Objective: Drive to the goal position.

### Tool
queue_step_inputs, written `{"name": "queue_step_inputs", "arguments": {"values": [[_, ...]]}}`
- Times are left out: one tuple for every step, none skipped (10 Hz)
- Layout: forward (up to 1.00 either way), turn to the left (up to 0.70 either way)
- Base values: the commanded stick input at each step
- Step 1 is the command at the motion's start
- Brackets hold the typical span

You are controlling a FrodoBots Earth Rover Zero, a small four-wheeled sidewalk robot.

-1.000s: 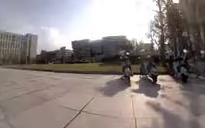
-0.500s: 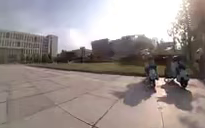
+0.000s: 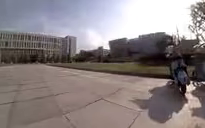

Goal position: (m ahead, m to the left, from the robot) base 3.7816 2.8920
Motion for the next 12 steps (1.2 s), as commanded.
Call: {"name": "queue_step_inputs", "arguments": {"values": [[1.00,0.42],[1.00,0.42],[1.00,0.42],[1.00,0.42],[1.00,0.42],[1.00,0.42],[1.00,0.42],[1.00,0.42],[1.00,0.02],[1.00,0.02],[1.00,0.02],[1.00,0.02]]}}
